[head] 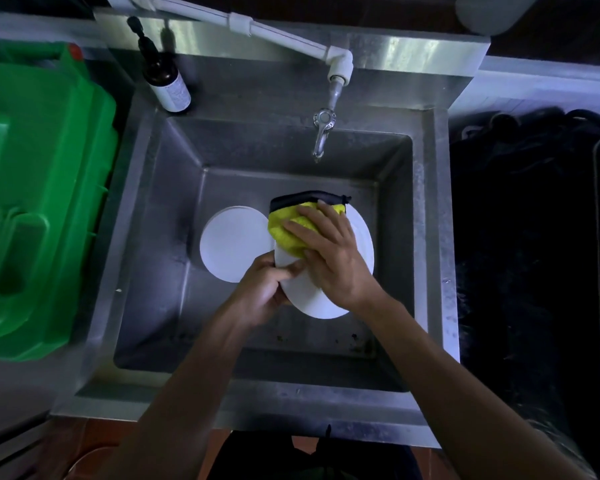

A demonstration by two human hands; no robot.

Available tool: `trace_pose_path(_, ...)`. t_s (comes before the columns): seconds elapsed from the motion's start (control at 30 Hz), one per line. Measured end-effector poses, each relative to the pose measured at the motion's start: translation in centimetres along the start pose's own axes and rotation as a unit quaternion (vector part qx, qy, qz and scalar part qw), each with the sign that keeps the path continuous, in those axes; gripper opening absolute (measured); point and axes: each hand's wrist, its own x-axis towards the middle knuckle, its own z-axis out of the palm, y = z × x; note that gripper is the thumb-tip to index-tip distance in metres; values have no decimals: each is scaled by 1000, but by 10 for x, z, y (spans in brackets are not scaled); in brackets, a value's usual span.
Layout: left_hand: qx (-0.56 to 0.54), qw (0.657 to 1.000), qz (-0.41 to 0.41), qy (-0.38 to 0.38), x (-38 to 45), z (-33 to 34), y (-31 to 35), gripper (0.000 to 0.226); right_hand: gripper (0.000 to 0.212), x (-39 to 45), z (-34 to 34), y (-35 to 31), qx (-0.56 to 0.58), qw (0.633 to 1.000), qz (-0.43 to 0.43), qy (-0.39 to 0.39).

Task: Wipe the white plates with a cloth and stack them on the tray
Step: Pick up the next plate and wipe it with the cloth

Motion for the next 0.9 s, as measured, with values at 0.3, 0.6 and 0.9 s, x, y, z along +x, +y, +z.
trace_pose_path(0.3,16,1000,3,-10,1,-2,5,31,49,-9,3,10,13,1000,-7,8)
trace_pose_path(0.6,16,1000,-7,-6,-6,-2,4,28,45,9,-3,37,31,985,141,100)
trace_pose_path(0.9,-35,999,-10,37,-9,2,-10,45,48,-28,19,52,30,976,206,70)
